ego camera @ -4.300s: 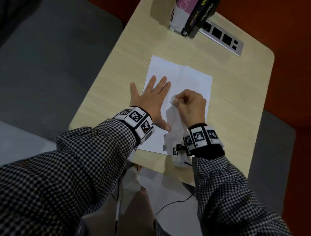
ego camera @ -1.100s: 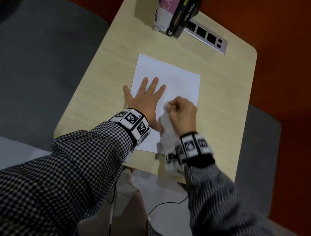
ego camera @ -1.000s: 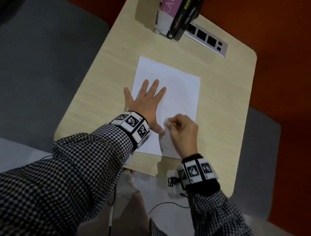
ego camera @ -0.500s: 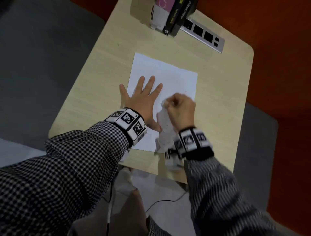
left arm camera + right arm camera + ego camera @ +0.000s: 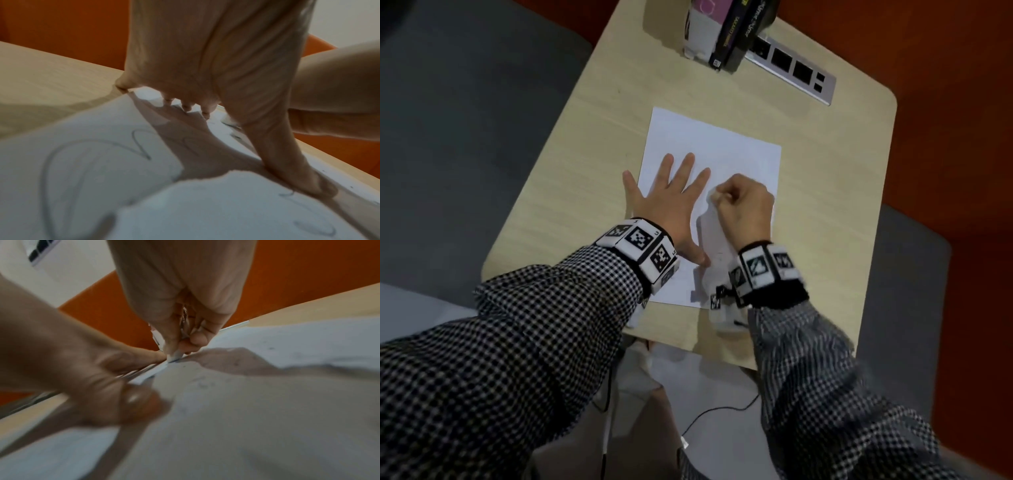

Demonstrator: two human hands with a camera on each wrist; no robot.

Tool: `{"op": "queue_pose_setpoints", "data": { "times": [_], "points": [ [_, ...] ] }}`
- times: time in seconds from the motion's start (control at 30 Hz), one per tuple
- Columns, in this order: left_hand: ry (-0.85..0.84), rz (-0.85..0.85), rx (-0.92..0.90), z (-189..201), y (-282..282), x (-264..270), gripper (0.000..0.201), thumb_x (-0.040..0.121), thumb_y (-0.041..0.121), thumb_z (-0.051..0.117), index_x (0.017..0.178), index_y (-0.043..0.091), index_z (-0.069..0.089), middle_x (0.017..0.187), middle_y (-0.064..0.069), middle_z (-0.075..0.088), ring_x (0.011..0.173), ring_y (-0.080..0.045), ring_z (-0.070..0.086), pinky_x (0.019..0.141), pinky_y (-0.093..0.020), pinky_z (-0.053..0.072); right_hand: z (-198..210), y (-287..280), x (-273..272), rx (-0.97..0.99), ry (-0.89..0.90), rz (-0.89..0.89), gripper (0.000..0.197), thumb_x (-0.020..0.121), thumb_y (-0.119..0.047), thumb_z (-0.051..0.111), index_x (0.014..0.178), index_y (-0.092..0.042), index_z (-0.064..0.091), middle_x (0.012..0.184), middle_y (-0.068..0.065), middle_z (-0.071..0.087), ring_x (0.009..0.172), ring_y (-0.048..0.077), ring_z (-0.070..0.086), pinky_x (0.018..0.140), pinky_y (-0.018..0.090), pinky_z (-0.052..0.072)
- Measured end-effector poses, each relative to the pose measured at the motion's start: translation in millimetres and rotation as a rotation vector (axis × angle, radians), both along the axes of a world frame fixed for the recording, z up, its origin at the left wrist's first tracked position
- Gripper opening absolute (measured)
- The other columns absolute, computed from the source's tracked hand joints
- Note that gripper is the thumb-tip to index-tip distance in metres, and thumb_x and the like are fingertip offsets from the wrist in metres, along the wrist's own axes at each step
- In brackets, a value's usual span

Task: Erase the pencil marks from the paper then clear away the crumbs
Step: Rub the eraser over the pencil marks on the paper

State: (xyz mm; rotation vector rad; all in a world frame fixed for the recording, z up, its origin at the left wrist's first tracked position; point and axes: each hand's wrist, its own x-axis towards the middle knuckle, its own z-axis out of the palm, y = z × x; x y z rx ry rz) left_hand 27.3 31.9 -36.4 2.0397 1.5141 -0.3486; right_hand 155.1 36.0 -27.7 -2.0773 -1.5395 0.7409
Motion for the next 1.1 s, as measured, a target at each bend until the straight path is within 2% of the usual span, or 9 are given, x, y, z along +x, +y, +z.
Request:
{"op": "queue_pose_setpoints", "data": {
  "times": [0.13,0.3,0.43,0.6,0.73,0.87,0.97,1.03,1.1],
  "points": [
    [0.021,0.032,0.003,-0.6,1.3,2.5,0.129,0.068,0.057,0.077,0.148,0.037,-0.022,0.156,0.007,-0.033,0.145,-0.022,-0.026,0.105,-0.076,0.003,1.9,-47.1,-11.6,-0.042,0.032,0.05,0.006,0.075,-0.006,0.064,0.07,-0.007,0.067,0.076,0.01,0.066,0.07,0.019,0.059,0.061,0.023,0.042],
    [-0.009,0.025,-0.021,2.4,1.1,1.9,0.143,0.051,0.075,0.075,0.149,0.036,-0.021,0.155,0.007,-0.033,0.144,-0.022,-0.028,0.105,-0.075,-0.002,2.9,4.2,-12.0,-0.016,0.005,0.059,0.004,0.074,-0.006,0.065,0.071,-0.006,0.067,0.071,0.009,0.069,0.07,0.022,0.062,0.064,0.031,0.051],
    [-0.01,0.02,-0.013,2.1,0.3,0.3,0.142,0.052,0.078,0.073,0.149,0.035,-0.022,0.155,0.008,-0.034,0.144,-0.021,-0.029,0.106,-0.074,-0.002,3.2,-39.0,6.1,-0.021,-0.063,0.064,0.007,0.077,-0.008,0.065,0.07,-0.007,0.064,0.075,0.011,0.066,0.071,0.022,0.059,0.057,0.019,0.034],
    [0.061,0.015,-0.024,5.5,2.9,13.9,0.143,0.055,0.072,0.076,0.148,0.032,-0.024,0.155,0.003,-0.035,0.144,-0.026,-0.027,0.104,-0.075,-0.005,-0.5,-57.1,20.9,0.012,-0.039,-0.003,0.008,0.076,-0.006,0.068,0.068,-0.008,0.065,0.075,0.011,0.064,0.068,0.02,0.057,0.055,0.016,0.035],
    [0.033,-0.009,0.021,3.1,-2.0,32.0,0.132,0.065,0.061,0.075,0.149,0.033,-0.021,0.156,0.002,-0.032,0.145,-0.026,-0.025,0.102,-0.076,-0.009,1.5,-59.3,19.3,0.015,-0.027,0.018,0.01,0.075,-0.002,0.067,0.066,-0.007,0.066,0.073,0.009,0.062,0.063,0.017,0.055,0.054,0.005,0.036],
    [0.006,-0.027,0.01,-2.1,-5.2,28.7,0.146,0.049,0.076,0.075,0.148,0.033,-0.024,0.155,0.004,-0.034,0.144,-0.024,-0.028,0.102,-0.076,-0.009,0.9,-39.7,22.3,-0.018,0.008,-0.006,0.005,0.076,-0.007,0.066,0.071,-0.008,0.067,0.077,0.01,0.067,0.072,0.022,0.062,0.065,0.025,0.048],
    [-0.015,-0.034,-0.012,1.2,-5.1,27.7,0.149,0.046,0.077,0.076,0.15,0.033,-0.022,0.155,0.004,-0.034,0.144,-0.025,-0.029,0.104,-0.075,-0.007,-0.8,1.8,24.9,0.006,-0.029,-0.016,0.004,0.075,-0.01,0.066,0.072,-0.009,0.067,0.078,0.011,0.069,0.074,0.024,0.063,0.071,0.034,0.053],
    [-0.022,-0.031,-0.01,2.2,-4.7,27.5,0.148,0.047,0.078,0.075,0.15,0.033,-0.022,0.155,0.004,-0.034,0.144,-0.024,-0.029,0.105,-0.074,-0.007,-1.0,5.0,23.8,0.021,-0.044,-0.004,0.006,0.076,-0.009,0.066,0.07,-0.009,0.065,0.077,0.012,0.068,0.071,0.024,0.061,0.068,0.031,0.05],
    [-0.026,-0.018,-0.013,1.0,-3.7,27.8,0.146,0.05,0.075,0.076,0.149,0.034,-0.023,0.155,0.005,-0.034,0.144,-0.023,-0.029,0.105,-0.073,-0.007,-0.4,-24.6,20.5,0.036,-0.077,0.019,0.011,0.076,-0.006,0.066,0.066,-0.007,0.061,0.072,0.014,0.064,0.064,0.023,0.055,0.059,0.023,0.037]
  ]
}}
